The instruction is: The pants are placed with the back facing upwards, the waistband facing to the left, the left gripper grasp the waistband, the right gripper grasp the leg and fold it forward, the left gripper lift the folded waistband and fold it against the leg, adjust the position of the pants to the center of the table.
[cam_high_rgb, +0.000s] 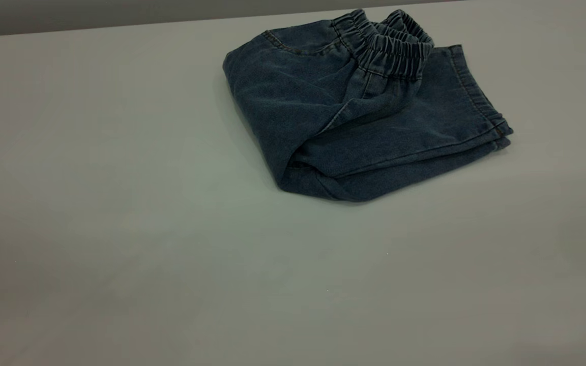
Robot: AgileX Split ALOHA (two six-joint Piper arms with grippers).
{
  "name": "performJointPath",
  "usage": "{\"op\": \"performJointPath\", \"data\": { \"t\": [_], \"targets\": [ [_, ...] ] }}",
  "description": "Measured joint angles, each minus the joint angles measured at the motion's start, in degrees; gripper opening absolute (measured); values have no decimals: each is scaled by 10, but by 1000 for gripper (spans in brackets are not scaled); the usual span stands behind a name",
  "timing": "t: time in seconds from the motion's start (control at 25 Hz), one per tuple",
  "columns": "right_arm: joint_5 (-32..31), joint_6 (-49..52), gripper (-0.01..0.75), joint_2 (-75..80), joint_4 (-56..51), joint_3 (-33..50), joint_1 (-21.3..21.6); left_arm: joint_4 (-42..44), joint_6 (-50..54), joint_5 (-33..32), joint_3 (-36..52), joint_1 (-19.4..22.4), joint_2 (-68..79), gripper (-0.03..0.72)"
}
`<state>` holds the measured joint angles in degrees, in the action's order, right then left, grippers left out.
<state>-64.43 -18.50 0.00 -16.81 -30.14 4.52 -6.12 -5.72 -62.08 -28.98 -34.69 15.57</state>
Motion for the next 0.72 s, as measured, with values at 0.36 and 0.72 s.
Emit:
{"op": "performJointPath", "data": {
  "t": [0.36,0.72],
  "targets": [
    [0,-1,461,0,0,0,0,0,0,0,0,190,-75,509],
    [0,0,461,0,1,0,0,0,0,-1,-1,352,-157,509]
  ]
}}
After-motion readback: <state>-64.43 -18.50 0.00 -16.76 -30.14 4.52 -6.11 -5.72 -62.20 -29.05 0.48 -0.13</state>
